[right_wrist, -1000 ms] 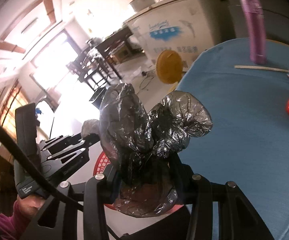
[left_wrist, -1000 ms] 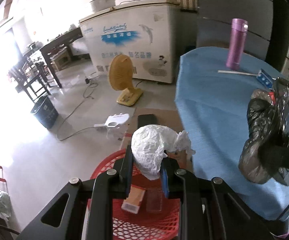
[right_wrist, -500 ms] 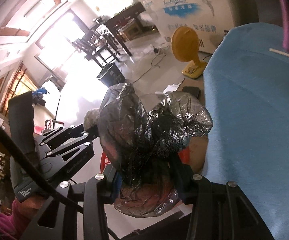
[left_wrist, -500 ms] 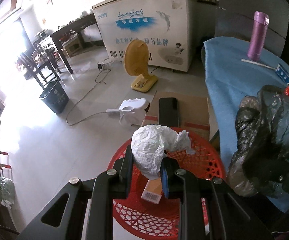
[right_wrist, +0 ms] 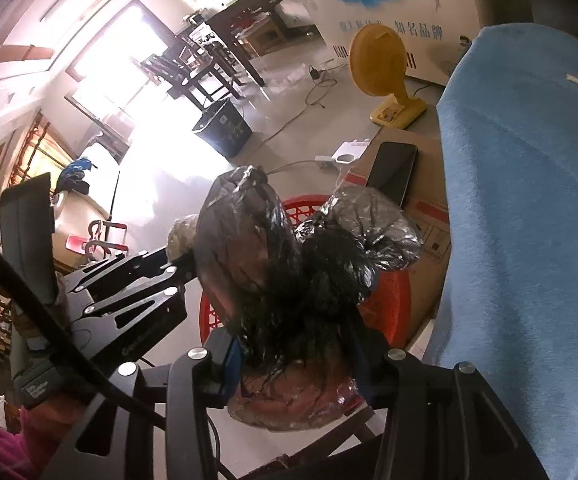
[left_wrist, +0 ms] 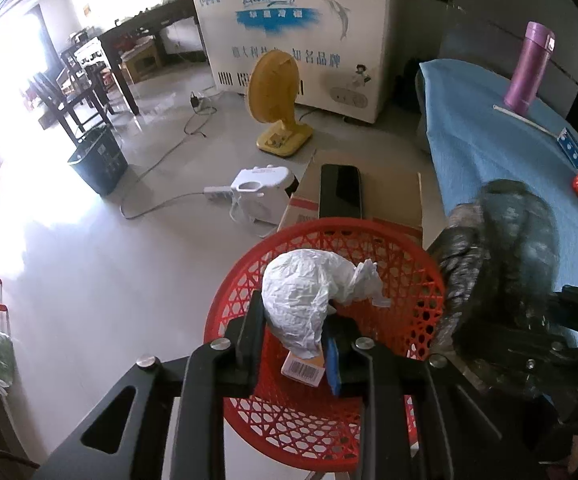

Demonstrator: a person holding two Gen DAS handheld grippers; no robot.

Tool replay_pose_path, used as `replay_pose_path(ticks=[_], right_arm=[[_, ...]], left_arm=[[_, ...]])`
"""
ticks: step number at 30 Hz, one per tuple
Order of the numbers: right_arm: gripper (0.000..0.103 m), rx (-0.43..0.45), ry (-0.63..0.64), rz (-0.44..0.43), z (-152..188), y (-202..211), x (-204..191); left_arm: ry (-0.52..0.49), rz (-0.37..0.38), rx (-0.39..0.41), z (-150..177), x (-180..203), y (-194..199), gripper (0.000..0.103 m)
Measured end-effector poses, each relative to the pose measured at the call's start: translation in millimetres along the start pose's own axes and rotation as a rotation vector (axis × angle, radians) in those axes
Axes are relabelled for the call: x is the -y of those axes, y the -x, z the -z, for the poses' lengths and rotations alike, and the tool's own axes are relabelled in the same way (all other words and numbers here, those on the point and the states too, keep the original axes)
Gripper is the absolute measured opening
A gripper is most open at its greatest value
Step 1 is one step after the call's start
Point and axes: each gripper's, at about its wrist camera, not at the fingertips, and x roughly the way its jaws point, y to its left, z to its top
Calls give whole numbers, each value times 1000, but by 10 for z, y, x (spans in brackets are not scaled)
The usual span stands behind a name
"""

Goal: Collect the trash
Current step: 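Carry tissue and black bag to the red basket and release both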

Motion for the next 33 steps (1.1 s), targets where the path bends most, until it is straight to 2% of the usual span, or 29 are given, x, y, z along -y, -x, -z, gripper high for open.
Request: replay_pose_path(ticks=[2,4,13,21,33], right_arm=[[53,-7,-6,3,-11,-33,1],[54,-12,-19,-3,-18,-58,13],[54,27,-50,0,-13,-17,74],[54,57,-103,7,24,126,231],[54,153,-175,8,73,515,470]], left_arm=[[-4,-1,-5,21,-6,-7,29],[-4,-4,-6,34,-12,0,38],[-2,-28,12,47,-69,44,52],[-31,-21,12,47,32,70,56],[-70,-20,25,40,242,197,60]])
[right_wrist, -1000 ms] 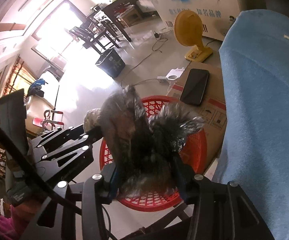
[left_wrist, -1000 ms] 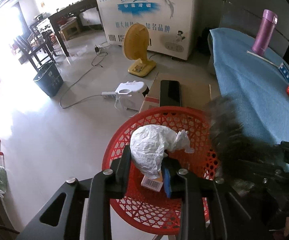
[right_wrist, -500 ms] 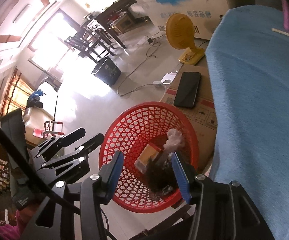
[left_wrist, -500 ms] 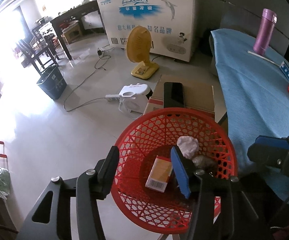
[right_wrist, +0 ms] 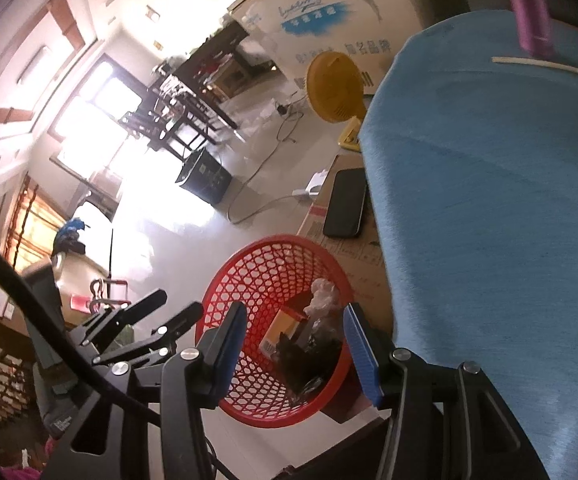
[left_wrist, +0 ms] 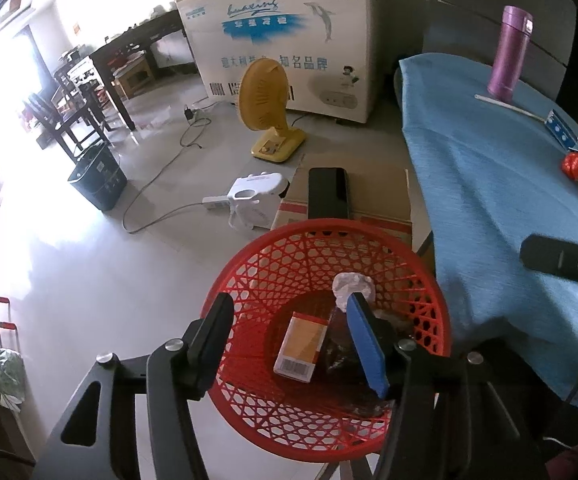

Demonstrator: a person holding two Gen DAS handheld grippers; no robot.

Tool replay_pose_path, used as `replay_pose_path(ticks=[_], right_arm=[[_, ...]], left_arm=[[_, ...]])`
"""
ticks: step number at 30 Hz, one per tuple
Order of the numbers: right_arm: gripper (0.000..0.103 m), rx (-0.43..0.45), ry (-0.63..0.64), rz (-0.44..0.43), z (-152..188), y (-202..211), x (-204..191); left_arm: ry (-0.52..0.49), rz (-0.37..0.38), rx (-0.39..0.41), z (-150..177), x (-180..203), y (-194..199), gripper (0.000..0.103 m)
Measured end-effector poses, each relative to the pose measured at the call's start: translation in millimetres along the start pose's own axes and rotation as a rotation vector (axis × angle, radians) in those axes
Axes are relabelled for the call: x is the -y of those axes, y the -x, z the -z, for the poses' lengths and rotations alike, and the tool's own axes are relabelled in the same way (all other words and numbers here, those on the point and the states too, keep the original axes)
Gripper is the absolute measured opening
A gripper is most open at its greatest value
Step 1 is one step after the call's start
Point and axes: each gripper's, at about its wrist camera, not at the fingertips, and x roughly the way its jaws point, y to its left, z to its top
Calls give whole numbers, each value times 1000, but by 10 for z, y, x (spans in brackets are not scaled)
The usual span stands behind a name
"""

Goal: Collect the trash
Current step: 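Carry tissue and black bag to the red basket and release both, then grasp the blue plastic bag with the right tool while the left tool grasps the red bag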

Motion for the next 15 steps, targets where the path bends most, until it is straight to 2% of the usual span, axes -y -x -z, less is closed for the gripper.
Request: replay_pose_path(ticks=[15], right_arm=[[54,142,-89,8,-84,625,447]], left_arm=[[-94,7,48,-163,417,229,63]])
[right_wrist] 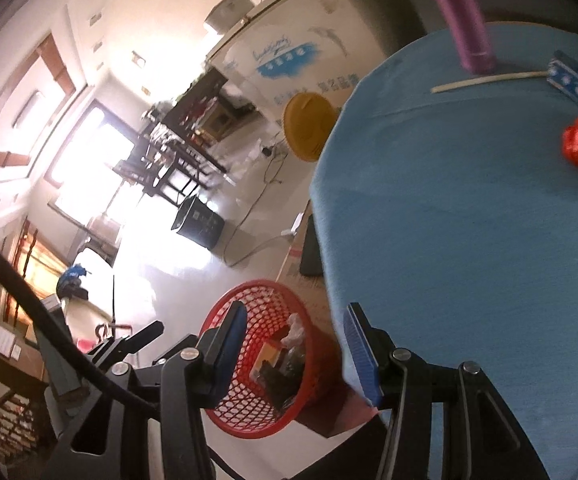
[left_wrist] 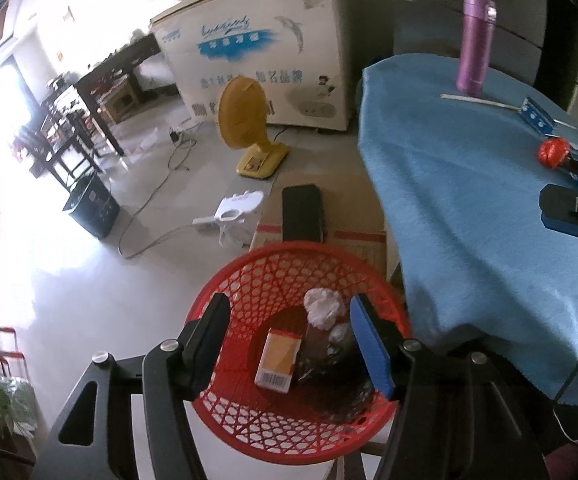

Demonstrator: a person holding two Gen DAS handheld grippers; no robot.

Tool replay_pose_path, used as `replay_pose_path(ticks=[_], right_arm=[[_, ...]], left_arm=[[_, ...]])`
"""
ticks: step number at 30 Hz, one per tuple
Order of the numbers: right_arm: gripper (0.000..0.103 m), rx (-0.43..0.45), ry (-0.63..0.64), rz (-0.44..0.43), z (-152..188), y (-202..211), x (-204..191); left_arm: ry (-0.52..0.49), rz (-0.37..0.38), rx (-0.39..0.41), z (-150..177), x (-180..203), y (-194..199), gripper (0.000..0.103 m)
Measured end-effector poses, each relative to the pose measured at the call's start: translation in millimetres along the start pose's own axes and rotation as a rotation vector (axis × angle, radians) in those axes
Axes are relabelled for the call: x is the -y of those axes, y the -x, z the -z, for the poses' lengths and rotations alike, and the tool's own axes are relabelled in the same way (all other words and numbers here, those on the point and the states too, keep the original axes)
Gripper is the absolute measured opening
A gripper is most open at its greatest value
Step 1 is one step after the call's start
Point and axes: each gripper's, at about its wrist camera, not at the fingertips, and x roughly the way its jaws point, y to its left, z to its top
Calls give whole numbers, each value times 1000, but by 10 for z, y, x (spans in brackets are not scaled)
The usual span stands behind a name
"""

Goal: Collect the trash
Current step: 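Grasp the blue plastic bag with the right tool while the left tool grasps the red bag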

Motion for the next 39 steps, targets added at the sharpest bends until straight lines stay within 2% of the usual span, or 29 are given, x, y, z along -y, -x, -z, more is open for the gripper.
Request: replay_pose_path(ticks=[8,13,16,19,22,26,30,32,36,39], right_arm=[[54,147,-76,64,-55,661,472],[54,249,-180,131,-44,1182,1004],[54,300,-270,166,23,1498,1404],[55,338,-392,162,76,1726,1793],[61,381,-520,146,112,1911,2184],[63,399,-639,97,20,1952,2561],[64,369,-752,69,-112,1847,2860],[69,357,-813,77,-133,1788,2996],[69,335,-924,115,-239,1637,3193],[69,340,-945,150,-308,1616,3247]], left_arm=[[-133,73,75,-338,542,208,67],[-211,151,105,-592,1013,291,67],[-253,197,119,-714,1298,317,67],[-295,239,119,-847,1595,295,68],[-336,270,116,-971,1881,265,68],[-373,330,121,-1189,2267,159,68],[-380,406,85,-1378,2570,-30,68],[-385,451,61,-1468,2707,-130,68],[-386,524,24,-1633,2971,-327,68],[-390,556,1,-1715,3153,-452,68]])
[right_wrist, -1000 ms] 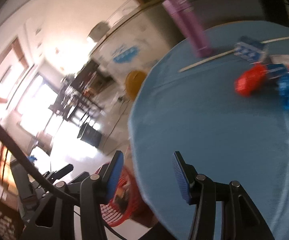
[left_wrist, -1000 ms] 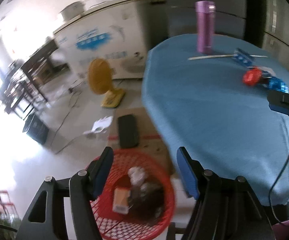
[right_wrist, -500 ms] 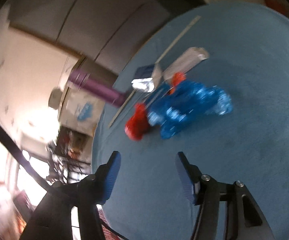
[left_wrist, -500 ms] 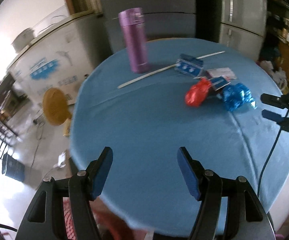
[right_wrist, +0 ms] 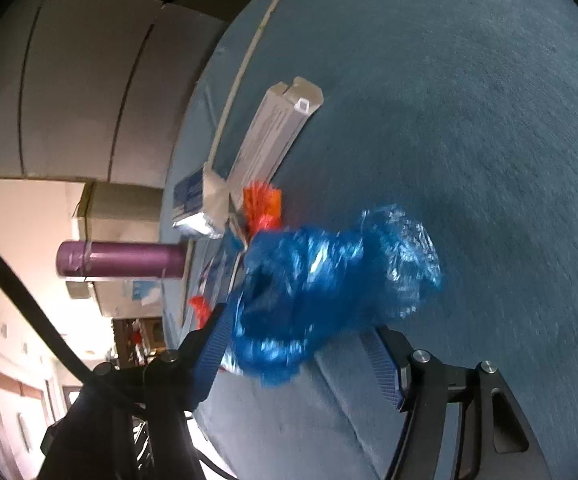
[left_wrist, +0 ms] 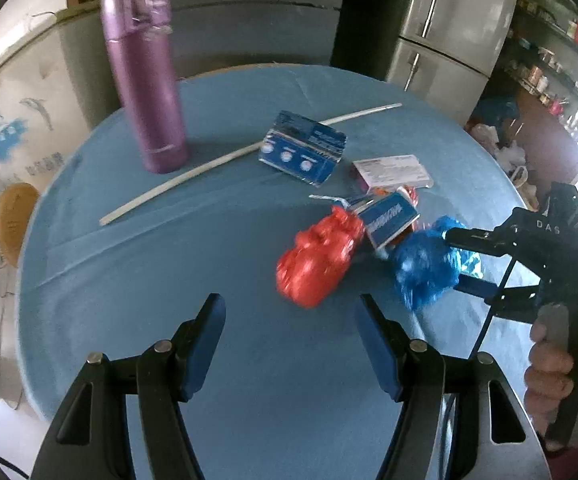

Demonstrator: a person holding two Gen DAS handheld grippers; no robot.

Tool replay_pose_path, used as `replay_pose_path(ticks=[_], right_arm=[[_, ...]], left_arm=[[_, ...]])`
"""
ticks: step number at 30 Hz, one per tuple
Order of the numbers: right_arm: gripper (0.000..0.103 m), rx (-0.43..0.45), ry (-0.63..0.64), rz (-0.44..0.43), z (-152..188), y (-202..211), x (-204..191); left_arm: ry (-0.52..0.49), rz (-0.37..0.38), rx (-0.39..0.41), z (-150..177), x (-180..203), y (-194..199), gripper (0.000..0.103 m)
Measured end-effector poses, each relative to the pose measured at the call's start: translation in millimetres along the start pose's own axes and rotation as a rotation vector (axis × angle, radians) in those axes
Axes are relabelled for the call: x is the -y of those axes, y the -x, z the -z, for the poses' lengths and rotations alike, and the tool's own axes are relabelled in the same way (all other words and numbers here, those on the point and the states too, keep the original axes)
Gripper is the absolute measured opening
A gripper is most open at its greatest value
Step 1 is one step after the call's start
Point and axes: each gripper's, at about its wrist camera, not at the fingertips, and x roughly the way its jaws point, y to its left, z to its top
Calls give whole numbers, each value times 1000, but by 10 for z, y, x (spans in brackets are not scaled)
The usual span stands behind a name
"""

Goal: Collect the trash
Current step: 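Grasp the blue plastic bag with the right tool while the left tool grasps the red bag, then carry red and blue bags to the red basket and release both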

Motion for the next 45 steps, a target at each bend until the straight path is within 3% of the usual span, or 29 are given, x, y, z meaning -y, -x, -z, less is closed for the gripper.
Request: replay_pose_path(ticks=[6,11,12,14,18,23,31,37,39,42,43,44,45], right_arm=[[69,30,29,64,-106,-93,-103],[67,73,145,131,-96,-141,-271],[63,75,157,129,-84,-144,-276],[49,76,188,101,-69,-142,-305],[40,110,244,112,-20,-65,-355],[36,134,295,86,110,96,-343],[36,172,376,59,424,446,-322],[36,174,500,12,845,643,-531],[36,184,548,36,969,675,-600],[37,199,526,65,1010,722,-538],[42,193,487,64,981,752,-473],[54,185,461,66,955,763,-431],[79,175,402,62,892,785,-340]], left_arm=[[-7,47,-47,-158,61,-403,68],[0,89,-80,-168,89,-641,68],[7,100,-83,-160,86,-657,67],[15,112,-95,-136,94,-708,50],[24,123,-85,-87,87,-682,42],[44,86,-56,16,58,-483,40],[74,11,22,412,-19,222,39],[99,-119,95,796,-136,835,39],[97,-156,110,919,-168,973,39],[99,-191,127,1078,-216,1139,39],[105,-188,132,1114,-234,1176,39],[112,-187,137,1157,-253,1221,39],[117,-187,142,1199,-269,1259,39]])
